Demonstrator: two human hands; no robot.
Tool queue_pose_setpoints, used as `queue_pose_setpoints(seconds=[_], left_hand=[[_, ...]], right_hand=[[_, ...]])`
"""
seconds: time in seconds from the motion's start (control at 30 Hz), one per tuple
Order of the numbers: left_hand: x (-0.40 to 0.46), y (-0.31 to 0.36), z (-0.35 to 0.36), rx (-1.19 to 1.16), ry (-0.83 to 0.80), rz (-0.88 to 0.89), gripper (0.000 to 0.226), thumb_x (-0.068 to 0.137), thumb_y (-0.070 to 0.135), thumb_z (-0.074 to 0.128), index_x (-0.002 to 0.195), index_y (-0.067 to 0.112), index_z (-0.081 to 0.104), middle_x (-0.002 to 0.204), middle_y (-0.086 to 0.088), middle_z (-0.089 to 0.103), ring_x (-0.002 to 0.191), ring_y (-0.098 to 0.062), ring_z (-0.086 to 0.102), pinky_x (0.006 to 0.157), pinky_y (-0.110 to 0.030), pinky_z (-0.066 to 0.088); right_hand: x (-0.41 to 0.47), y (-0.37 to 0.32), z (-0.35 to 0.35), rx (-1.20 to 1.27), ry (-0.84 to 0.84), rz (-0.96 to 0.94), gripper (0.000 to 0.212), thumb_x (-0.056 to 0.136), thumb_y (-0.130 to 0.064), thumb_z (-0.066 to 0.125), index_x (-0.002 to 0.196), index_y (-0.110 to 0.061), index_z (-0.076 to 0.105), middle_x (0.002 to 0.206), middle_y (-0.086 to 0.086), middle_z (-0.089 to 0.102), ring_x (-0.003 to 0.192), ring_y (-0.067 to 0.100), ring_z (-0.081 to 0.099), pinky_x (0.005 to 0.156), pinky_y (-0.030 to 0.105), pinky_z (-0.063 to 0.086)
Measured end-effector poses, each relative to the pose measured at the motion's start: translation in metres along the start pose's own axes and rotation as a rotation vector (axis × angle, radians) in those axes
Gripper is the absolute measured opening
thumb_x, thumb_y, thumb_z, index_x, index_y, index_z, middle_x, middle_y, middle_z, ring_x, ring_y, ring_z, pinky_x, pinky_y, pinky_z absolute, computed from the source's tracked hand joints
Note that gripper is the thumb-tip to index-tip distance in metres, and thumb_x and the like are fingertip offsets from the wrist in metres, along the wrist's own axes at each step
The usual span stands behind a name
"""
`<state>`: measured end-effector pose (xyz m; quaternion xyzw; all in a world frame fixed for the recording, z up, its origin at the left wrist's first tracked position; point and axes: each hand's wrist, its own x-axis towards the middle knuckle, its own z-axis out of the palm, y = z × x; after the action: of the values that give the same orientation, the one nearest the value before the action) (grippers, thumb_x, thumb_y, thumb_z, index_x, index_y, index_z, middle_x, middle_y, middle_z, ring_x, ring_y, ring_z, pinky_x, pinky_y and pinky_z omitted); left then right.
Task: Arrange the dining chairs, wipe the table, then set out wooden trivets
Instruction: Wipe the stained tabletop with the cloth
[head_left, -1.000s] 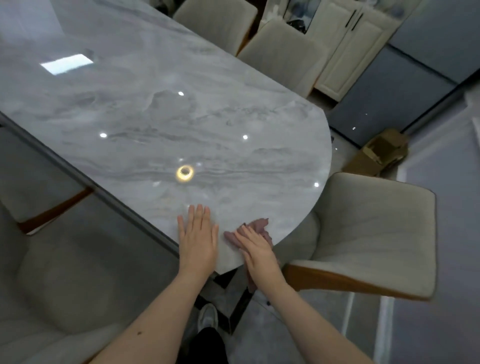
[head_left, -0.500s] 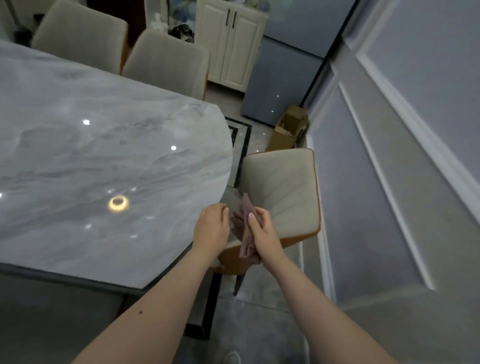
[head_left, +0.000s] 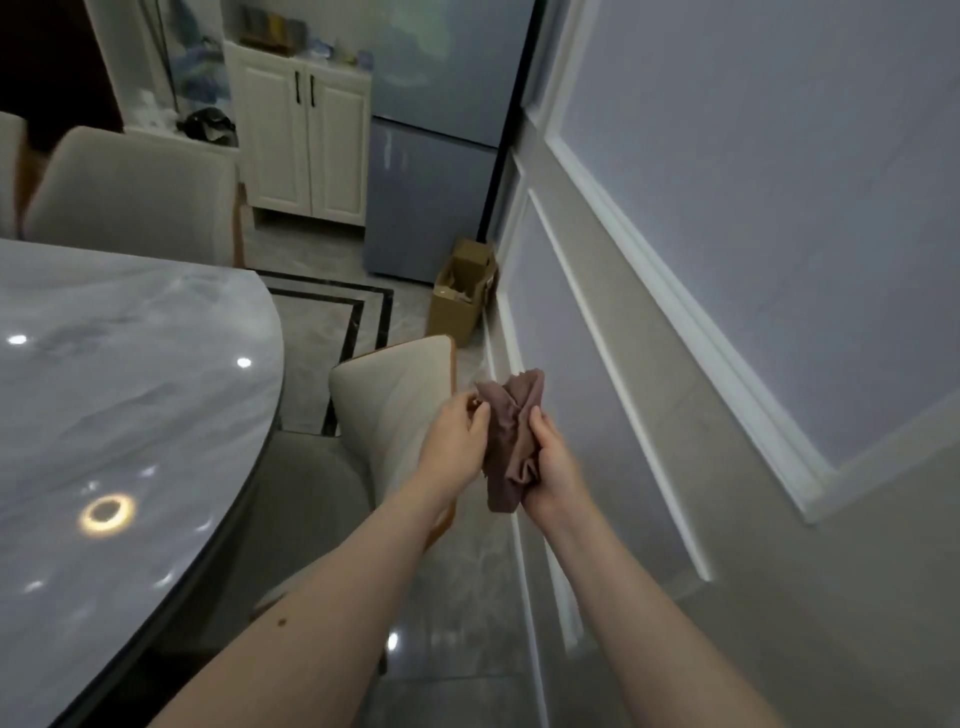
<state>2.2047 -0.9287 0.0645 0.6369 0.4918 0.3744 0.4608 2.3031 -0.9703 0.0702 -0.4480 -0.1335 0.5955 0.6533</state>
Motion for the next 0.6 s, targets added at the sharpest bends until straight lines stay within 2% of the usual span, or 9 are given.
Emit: queue_pose_setpoints(seconds=[0.07, 0.1, 0.17, 0.23, 0.3, 0.37, 0.43, 0.5, 0.6], left_hand=[[0.013, 0.009, 0.027, -0.087, -0.036, -0.034, 0.026, 0.101, 0.024, 0.039, 0.116, 0.011, 0.055, 0.106, -0.003, 0.06, 0.093, -0.013, 0.057, 0.075, -0.017, 0.047], [0.02, 0.013, 0.044, -0.142, -0.055, -0.068, 0.027, 0.101, 0.024, 0.039, 0.115, 0.007, 0.055, 0.103, -0.004, 0.059, 0.087, -0.012, 0.057, 0.067, -0.01, 0.045], [0.031, 0.014, 0.065, -0.211, -0.068, -0.137, 0.028, 0.101, 0.023, 0.039, 0.111, 0.003, 0.055, 0.098, -0.007, 0.059, 0.081, -0.012, 0.055, 0.058, -0.01, 0.043], [0.044, 0.013, 0.088, -0.243, -0.092, -0.187, 0.027, 0.101, 0.025, 0.041, 0.105, 0.003, 0.056, 0.098, -0.011, 0.061, 0.086, -0.017, 0.055, 0.066, -0.022, 0.044], [0.059, 0.012, 0.107, -0.226, -0.125, -0.207, 0.021, 0.099, 0.025, 0.043, 0.093, 0.007, 0.054, 0.088, -0.008, 0.059, 0.085, -0.02, 0.054, 0.066, -0.027, 0.041], [0.076, 0.012, 0.12, -0.182, -0.111, -0.207, 0.023, 0.098, 0.023, 0.046, 0.078, 0.012, 0.048, 0.075, -0.003, 0.053, 0.079, -0.022, 0.052, 0.063, -0.03, 0.041], [0.097, 0.014, 0.129, -0.165, -0.075, -0.211, 0.026, 0.097, 0.023, 0.048, 0.072, 0.016, 0.045, 0.072, -0.004, 0.053, 0.077, -0.024, 0.053, 0.067, -0.038, 0.044], [0.118, 0.016, 0.132, -0.127, -0.043, -0.215, 0.024, 0.096, 0.025, 0.048, 0.076, 0.012, 0.05, 0.082, -0.01, 0.058, 0.082, -0.027, 0.056, 0.077, -0.043, 0.047], [0.157, 0.02, 0.132, -0.068, -0.026, -0.201, 0.023, 0.096, 0.028, 0.048, 0.092, 0.007, 0.056, 0.096, -0.01, 0.061, 0.093, -0.027, 0.057, 0.084, -0.038, 0.047]], right_hand=[[0.011, -0.019, -0.016, 0.039, 0.013, 0.016, 0.04, 0.102, -0.03, 0.037, 0.137, -0.014, 0.05, 0.112, 0.015, 0.068, 0.09, 0.023, 0.071, 0.075, 0.035, 0.058], [0.018, -0.029, -0.027, 0.059, 0.016, 0.015, 0.042, 0.103, -0.031, 0.036, 0.138, -0.013, 0.049, 0.11, 0.014, 0.068, 0.087, 0.022, 0.071, 0.069, 0.033, 0.059], [0.029, -0.041, -0.04, 0.083, 0.035, 0.017, 0.044, 0.103, -0.032, 0.034, 0.139, -0.011, 0.047, 0.105, 0.013, 0.068, 0.081, 0.021, 0.071, 0.061, 0.031, 0.058], [0.042, -0.054, -0.051, 0.089, 0.062, 0.03, 0.045, 0.103, -0.032, 0.033, 0.14, -0.011, 0.045, 0.109, 0.014, 0.065, 0.082, 0.02, 0.07, 0.063, 0.03, 0.059], [0.057, -0.066, -0.059, 0.105, 0.082, 0.042, 0.047, 0.103, -0.033, 0.033, 0.141, -0.009, 0.044, 0.11, 0.014, 0.064, 0.083, 0.02, 0.069, 0.067, 0.031, 0.059], [0.07, -0.079, -0.064, 0.119, 0.105, 0.052, 0.046, 0.103, -0.034, 0.034, 0.139, -0.008, 0.047, 0.102, 0.014, 0.067, 0.075, 0.021, 0.071, 0.058, 0.03, 0.059], [0.085, -0.092, -0.068, 0.103, 0.138, 0.057, 0.045, 0.103, -0.034, 0.035, 0.136, -0.008, 0.05, 0.101, 0.014, 0.068, 0.073, 0.022, 0.071, 0.051, 0.029, 0.056], [0.103, -0.105, -0.07, 0.012, 0.188, 0.05, 0.042, 0.103, -0.034, 0.037, 0.133, -0.011, 0.053, 0.103, 0.01, 0.066, 0.079, 0.019, 0.067, 0.053, 0.026, 0.055], [0.134, -0.122, -0.07, -0.092, 0.246, 0.013, 0.028, 0.102, -0.028, 0.041, 0.12, -0.017, 0.058, 0.097, 0.002, 0.065, 0.084, 0.015, 0.061, 0.07, 0.03, 0.051]])
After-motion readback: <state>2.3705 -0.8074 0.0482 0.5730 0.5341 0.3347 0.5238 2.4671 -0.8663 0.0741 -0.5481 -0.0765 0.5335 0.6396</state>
